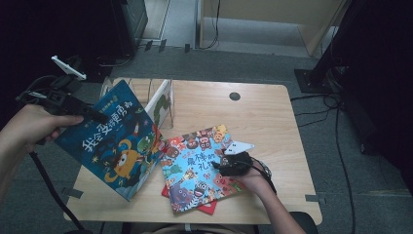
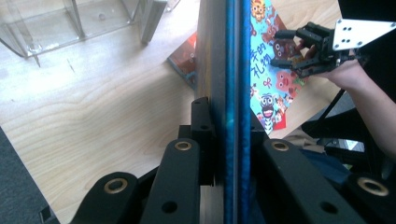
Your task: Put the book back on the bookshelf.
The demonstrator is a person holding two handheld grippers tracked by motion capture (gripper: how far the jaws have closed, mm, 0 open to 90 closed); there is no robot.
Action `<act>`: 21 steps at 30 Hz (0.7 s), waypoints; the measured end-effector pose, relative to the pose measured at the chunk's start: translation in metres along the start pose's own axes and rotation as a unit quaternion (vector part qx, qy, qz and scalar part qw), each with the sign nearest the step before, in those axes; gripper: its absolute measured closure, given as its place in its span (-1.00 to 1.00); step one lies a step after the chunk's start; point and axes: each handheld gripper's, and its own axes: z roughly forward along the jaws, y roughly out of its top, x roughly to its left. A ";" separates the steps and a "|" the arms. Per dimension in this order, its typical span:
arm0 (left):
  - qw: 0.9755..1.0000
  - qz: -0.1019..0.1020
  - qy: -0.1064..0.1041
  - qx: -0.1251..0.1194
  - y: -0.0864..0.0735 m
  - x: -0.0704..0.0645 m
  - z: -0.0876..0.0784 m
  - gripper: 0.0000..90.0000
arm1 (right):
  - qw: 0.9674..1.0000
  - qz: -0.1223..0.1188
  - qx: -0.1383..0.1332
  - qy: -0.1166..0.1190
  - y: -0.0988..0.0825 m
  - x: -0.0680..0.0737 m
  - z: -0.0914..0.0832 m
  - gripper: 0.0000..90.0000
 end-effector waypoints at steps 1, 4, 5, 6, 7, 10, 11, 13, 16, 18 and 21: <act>1.000 -0.002 0.001 0.000 0.000 0.001 0.000 0.83 | 1.000 0.000 0.000 0.000 0.000 0.000 0.000 -0.24; 1.000 -0.006 -0.001 -0.005 -0.001 0.003 0.000 0.83 | 1.000 0.000 0.000 0.000 0.000 0.000 0.000 -0.24; 1.000 -0.009 -0.003 -0.006 -0.002 0.005 -0.002 0.83 | 1.000 0.000 0.000 0.000 0.000 0.000 0.000 -0.25; 1.000 -0.012 -0.003 -0.009 -0.003 0.005 -0.003 0.83 | 1.000 0.000 0.000 0.000 0.000 0.000 0.000 -0.25; 1.000 -0.012 -0.004 -0.009 -0.004 0.006 -0.004 0.83 | 1.000 -0.001 0.000 0.000 0.000 0.000 0.000 -0.25; 1.000 -0.019 -0.006 -0.009 -0.008 0.010 -0.010 0.83 | 1.000 0.000 0.000 0.000 0.000 0.000 0.000 -0.25; 1.000 -0.020 -0.005 -0.010 -0.009 0.011 -0.011 0.83 | 1.000 0.000 0.000 0.000 0.000 0.000 0.000 -0.24; 1.000 -0.024 -0.004 -0.011 -0.012 0.013 -0.014 0.83 | 1.000 0.000 0.000 0.000 0.000 0.000 0.000 -0.25; 0.999 -0.029 0.002 -0.014 -0.017 0.017 -0.019 0.83 | 1.000 0.000 0.000 0.000 0.000 0.000 0.000 -0.24; 0.999 -0.033 0.004 -0.014 -0.018 0.019 -0.021 0.83 | 1.000 0.000 0.000 0.000 0.000 0.000 0.000 -0.25; 0.999 -0.043 0.009 -0.016 -0.020 0.025 -0.024 0.83 | 1.000 0.000 0.000 0.000 0.000 0.000 0.000 -0.24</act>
